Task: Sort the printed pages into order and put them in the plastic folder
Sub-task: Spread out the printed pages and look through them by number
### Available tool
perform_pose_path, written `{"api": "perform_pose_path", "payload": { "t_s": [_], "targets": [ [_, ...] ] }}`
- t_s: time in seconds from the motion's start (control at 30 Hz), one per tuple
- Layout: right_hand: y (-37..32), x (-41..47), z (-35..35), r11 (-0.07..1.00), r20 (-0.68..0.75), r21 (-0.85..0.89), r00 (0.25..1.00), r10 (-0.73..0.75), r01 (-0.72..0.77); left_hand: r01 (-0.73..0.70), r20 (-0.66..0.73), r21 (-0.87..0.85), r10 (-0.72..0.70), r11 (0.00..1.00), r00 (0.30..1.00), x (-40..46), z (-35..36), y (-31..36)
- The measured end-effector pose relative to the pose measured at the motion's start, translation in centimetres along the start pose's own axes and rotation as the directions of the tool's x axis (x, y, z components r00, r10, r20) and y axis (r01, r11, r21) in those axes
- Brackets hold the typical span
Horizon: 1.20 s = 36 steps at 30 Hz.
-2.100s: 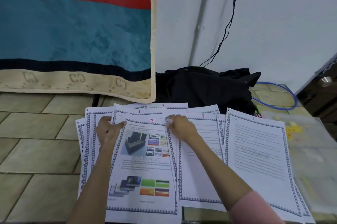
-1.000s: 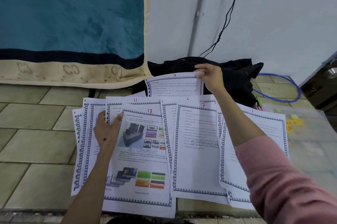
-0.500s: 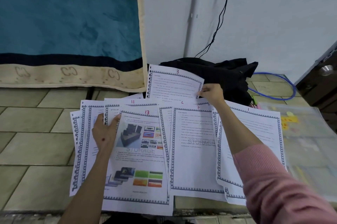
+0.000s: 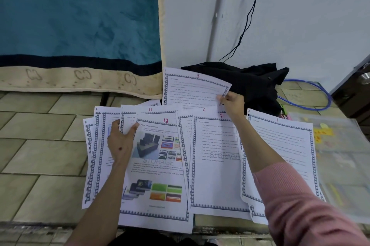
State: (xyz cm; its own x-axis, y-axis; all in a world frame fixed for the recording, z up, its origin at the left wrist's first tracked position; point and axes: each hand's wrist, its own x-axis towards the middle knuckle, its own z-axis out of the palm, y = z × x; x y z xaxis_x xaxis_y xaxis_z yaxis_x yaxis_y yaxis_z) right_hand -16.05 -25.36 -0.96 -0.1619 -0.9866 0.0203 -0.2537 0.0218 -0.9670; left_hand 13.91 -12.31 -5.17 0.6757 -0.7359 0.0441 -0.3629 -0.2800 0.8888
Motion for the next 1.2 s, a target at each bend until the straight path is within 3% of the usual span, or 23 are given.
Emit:
{"api": "perform_pose_path", "payload": {
  "t_s": [0.13,0.33,0.53,0.6,0.7,0.8,0.87,0.93,0.97,1.0,1.03,1.07,1.1,1.17,1.2],
  "targets": [
    [-1.6,0.1,-0.1,0.99,-0.063,0.132,0.997,-0.034,0.042,0.004,0.008,0.017,-0.004,1.0,1.0,0.2,0.1,-0.3],
    [-7.3,0.3,-0.9,0.947,-0.082,0.225,0.973,-0.215,0.228,0.007,0.009,0.054,-0.008,0.999,1.0,0.5,0.2,-0.7],
    [-16.0,-2.5,-2.7,0.812,-0.228,0.252,0.847,-0.479,0.527,-0.072,0.037,0.05,0.07,0.996,0.997,0.7,0.3,-1.0],
    [-18.6,-4.1,-3.6,0.739,-0.296,0.218,0.765,-0.572,0.637,-0.134,0.028,0.164,0.131,0.977,0.991,0.9,0.4,-1.3],
    [-20.4,-6.2,-4.7,0.706,-0.305,0.089,0.694,-0.652,0.703,-0.178,0.032,0.486,0.187,0.856,0.982,0.5,0.8,-1.3],
    [-18.6,-7.0,-4.9,0.798,-0.229,-0.131,0.766,-0.601,0.587,-0.175,0.09,0.631,0.153,0.756,0.984,0.4,0.9,-0.5],
    [-15.7,-7.6,-4.3,0.861,-0.208,-0.183,0.837,-0.506,0.475,-0.179,0.145,0.672,0.109,0.719,0.983,0.9,1.0,0.6],
    [-12.4,-8.9,-3.4,0.903,-0.201,-0.203,0.887,-0.416,0.378,-0.203,0.226,0.503,0.098,0.84,0.969,0.4,0.9,3.0],
    [-10.7,-9.6,-2.8,0.921,-0.199,-0.211,0.908,-0.369,0.329,-0.151,0.298,0.261,0.07,0.953,0.952,-0.2,0.7,4.6],
    [-9.1,-10.4,-2.3,0.935,-0.195,-0.217,0.926,-0.324,0.281,0.034,0.427,-0.037,-0.015,0.999,0.904,-0.9,0.5,6.2],
    [-7.7,-11.0,-1.7,0.945,-0.189,-0.228,0.941,-0.28,0.235,0.321,0.624,-0.276,-0.085,0.906,0.777,-1.6,0.3,7.7],
    [-6.3,-11.6,-1.2,0.95,-0.186,-0.247,0.953,-0.239,0.19,0.551,0.782,-0.344,-0.093,0.76,0.617,-2.0,0.3,8.3],
    [-5.2,-12.0,-0.7,0.951,-0.187,-0.272,0.962,-0.201,0.146,0.647,0.859,-0.347,-0.047,0.679,0.51,-2.4,0.5,8.5],
    [-3.3,-12.7,-0.2,0.953,-0.189,-0.296,0.975,-0.12,0.06,0.57,0.884,-0.325,0.028,0.755,0.466,-2.9,1.1,8.2],
    [-2.5,-12.9,-0.3,0.953,-0.179,-0.304,0.981,-0.076,0.018,0.449,0.86,-0.288,0.022,0.846,0.509,-3.0,1.6,7.7]
  ]
}}
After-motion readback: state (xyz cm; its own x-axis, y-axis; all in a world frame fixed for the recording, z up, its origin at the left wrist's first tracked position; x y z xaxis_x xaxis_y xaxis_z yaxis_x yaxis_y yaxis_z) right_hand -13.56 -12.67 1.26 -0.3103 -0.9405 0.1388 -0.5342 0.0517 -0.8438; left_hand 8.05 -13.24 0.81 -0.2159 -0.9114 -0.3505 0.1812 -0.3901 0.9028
